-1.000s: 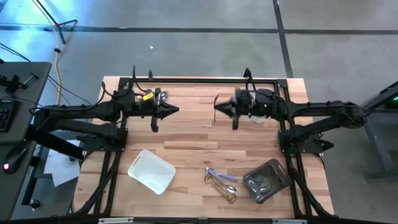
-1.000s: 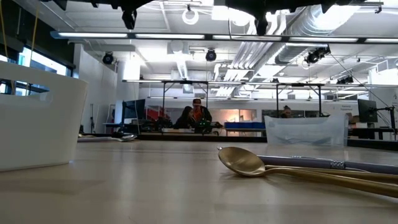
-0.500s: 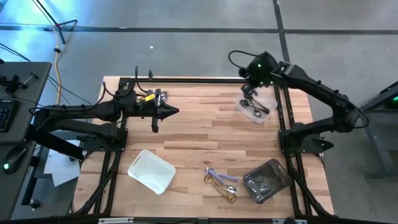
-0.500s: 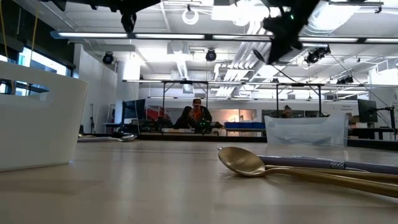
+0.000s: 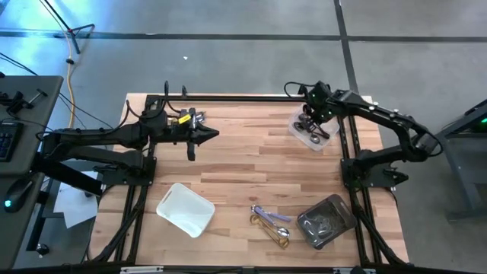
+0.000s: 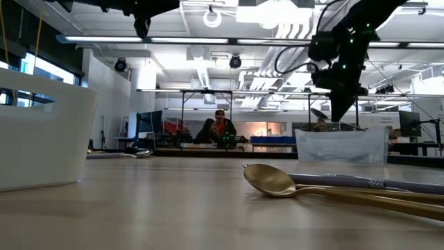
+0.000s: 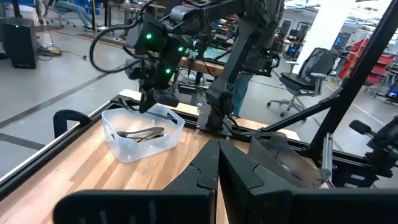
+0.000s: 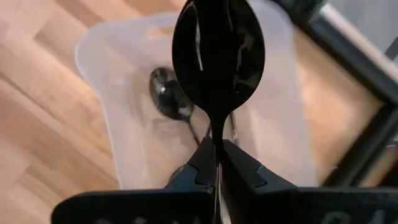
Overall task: Sort silverware by color (type)
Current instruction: Put the black spoon into the transparent bin, then put the violet spoon into the black bin
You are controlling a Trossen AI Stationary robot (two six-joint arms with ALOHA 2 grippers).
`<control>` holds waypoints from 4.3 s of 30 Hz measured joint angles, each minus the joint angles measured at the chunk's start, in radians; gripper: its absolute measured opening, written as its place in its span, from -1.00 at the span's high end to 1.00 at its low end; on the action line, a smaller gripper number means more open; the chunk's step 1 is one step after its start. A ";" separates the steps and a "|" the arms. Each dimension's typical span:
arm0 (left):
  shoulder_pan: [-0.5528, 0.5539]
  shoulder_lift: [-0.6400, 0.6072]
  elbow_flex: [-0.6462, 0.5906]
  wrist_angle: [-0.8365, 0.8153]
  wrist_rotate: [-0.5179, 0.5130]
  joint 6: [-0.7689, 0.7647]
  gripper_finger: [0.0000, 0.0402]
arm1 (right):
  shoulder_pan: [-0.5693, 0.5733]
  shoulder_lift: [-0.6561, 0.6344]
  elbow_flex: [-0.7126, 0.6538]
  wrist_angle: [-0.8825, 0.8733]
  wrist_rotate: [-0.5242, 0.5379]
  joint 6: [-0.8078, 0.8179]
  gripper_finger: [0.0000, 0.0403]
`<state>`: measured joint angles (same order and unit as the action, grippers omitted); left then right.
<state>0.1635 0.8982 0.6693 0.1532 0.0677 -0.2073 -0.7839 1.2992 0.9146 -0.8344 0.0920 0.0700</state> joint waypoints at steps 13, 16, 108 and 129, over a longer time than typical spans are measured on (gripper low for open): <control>0.000 0.000 0.000 0.001 0.000 -0.001 1.00 | -0.024 0.233 0.021 -0.002 -0.034 -0.037 1.00; 0.000 0.000 0.000 0.001 0.000 -0.012 1.00 | -0.030 0.269 0.021 0.001 -0.040 -0.037 1.00; 0.000 0.000 0.000 0.001 -0.001 -0.026 1.00 | 0.617 -0.015 0.019 1.109 -0.263 0.026 0.23; 0.000 0.000 0.000 0.001 -0.001 -0.026 1.00 | 0.616 -0.022 0.019 1.077 -0.289 0.043 0.97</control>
<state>0.1633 0.8982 0.6693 0.1541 0.0669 -0.2329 -0.1684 1.2774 0.9333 0.2422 -0.1974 0.1127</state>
